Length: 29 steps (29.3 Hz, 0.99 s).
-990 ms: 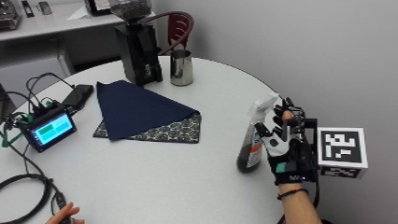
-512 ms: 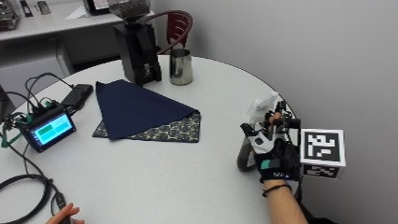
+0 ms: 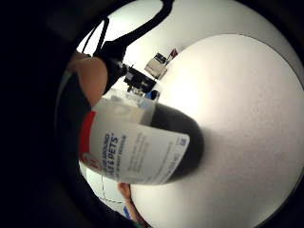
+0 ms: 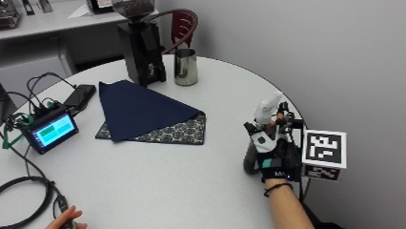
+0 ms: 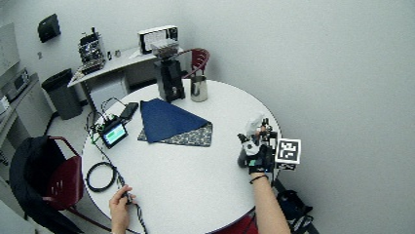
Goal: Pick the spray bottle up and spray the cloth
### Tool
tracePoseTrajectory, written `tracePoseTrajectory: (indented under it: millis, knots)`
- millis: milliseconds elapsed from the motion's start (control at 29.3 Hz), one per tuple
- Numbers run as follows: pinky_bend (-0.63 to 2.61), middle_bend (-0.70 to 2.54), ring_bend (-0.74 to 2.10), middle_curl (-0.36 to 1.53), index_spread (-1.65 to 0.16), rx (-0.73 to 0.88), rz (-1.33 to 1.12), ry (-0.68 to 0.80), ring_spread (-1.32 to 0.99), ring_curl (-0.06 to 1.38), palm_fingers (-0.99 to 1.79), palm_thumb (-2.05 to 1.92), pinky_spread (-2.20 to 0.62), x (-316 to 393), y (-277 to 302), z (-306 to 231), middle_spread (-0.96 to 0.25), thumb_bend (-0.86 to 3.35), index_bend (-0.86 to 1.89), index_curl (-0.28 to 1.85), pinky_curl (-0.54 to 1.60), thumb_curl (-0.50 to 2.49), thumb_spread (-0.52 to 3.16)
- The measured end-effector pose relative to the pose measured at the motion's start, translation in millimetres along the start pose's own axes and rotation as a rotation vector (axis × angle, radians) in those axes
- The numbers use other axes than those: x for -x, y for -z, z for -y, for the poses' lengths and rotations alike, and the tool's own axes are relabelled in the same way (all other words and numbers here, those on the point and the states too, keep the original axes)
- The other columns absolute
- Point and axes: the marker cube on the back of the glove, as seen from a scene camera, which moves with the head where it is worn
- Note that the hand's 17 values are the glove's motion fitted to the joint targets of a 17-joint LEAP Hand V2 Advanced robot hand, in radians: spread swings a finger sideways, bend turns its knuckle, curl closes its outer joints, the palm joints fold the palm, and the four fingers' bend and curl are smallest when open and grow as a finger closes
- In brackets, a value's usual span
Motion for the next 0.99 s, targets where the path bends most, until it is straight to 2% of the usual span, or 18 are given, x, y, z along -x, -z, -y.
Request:
tracePoseTrajectory:
  millis: [307, 478, 751, 990]
  knots:
    - [0.52, 0.70, 0.82, 0.48, -0.36, 0.003, 0.022, 0.009, -0.07, 0.44, 0.59, 0.93, 0.13, -7.3, -5.1, 5.1, -0.09, -0.01, 0.00, -0.01, 0.36, 0.45, 1.05]
    - [0.39, 0.63, 0.73, 0.46, -0.29, 0.025, 0.003, -0.009, -0.08, 0.40, 0.76, 0.95, 0.13, -6.9, -7.5, 7.1, -0.10, -0.01, 0.26, 0.11, 0.33, 0.48, 1.03]
    - [0.24, 0.59, 0.68, 0.46, -0.26, 0.003, -0.031, 0.009, -0.11, 0.40, 0.92, 0.98, 0.14, -15.6, -7.4, 11.8, -0.12, -0.01, 0.27, 0.21, 0.30, 0.53, 0.91]
    - [0.30, 0.52, 0.61, 0.47, -0.25, -0.009, -0.042, 0.046, -0.15, 0.40, 1.06, 1.02, 0.05, -26.2, -3.1, 12.3, -0.13, -0.02, 0.20, 0.26, 0.32, 0.59, 0.79]
